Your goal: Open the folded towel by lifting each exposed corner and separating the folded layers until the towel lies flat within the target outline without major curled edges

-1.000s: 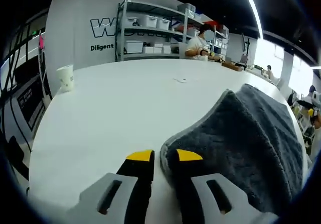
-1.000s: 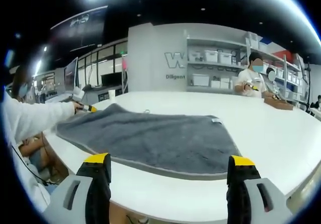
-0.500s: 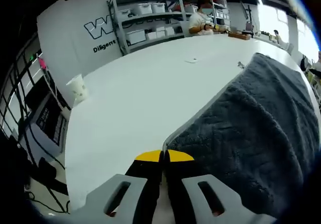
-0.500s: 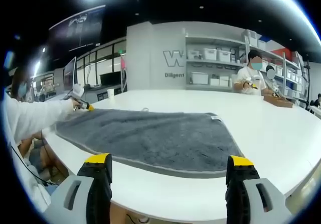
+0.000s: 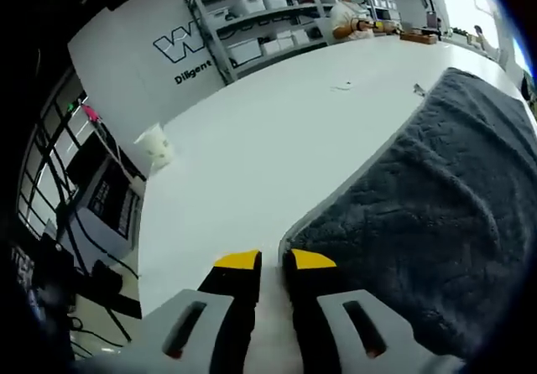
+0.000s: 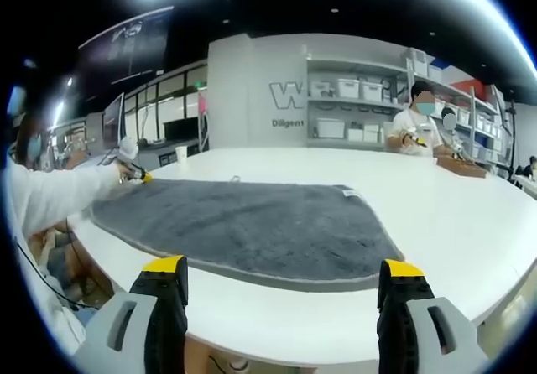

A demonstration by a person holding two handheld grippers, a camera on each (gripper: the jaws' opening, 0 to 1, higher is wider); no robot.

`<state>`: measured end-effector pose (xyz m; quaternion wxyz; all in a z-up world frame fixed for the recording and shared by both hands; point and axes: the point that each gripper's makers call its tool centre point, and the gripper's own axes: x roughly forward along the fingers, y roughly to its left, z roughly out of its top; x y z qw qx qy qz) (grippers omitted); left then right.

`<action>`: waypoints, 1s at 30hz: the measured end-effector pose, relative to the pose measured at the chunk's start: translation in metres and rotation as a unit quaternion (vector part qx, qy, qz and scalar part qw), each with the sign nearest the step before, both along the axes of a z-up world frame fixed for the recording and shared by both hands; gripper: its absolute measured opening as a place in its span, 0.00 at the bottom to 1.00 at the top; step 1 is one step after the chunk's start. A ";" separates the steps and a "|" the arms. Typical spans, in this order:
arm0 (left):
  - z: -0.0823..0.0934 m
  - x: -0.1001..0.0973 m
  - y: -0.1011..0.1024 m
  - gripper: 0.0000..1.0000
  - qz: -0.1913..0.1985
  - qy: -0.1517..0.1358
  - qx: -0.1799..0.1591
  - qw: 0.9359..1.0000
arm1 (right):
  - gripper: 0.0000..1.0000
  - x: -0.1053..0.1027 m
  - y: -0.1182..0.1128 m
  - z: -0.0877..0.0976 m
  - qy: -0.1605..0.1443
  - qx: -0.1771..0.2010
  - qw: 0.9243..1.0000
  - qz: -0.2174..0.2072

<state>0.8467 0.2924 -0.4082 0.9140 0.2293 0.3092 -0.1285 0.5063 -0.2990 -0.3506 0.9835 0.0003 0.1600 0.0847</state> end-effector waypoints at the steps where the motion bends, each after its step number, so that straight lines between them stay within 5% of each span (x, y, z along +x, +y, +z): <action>1: 0.004 -0.002 0.001 0.23 0.010 -0.006 -0.008 1.000 | 0.94 -0.001 -0.001 0.000 0.000 0.000 1.000 -0.002; 8: 0.040 -0.034 -0.021 0.45 0.021 -0.047 -0.152 0.987 | 0.94 -0.004 -0.007 -0.001 0.000 0.003 1.000 -0.012; 11: 0.053 -0.077 -0.038 0.61 -0.002 -0.052 -0.206 0.977 | 0.94 -0.006 -0.009 0.001 -0.002 0.000 1.000 -0.014; 21: 0.048 -0.215 -0.067 0.87 -0.034 -0.021 -0.234 0.971 | 0.96 -0.004 -0.015 0.009 -0.002 -0.013 1.000 -0.026; 30: 0.046 -0.283 -0.075 0.97 -0.018 -0.027 -0.231 0.972 | 0.98 -0.012 -0.014 0.012 0.001 -0.017 1.000 -0.023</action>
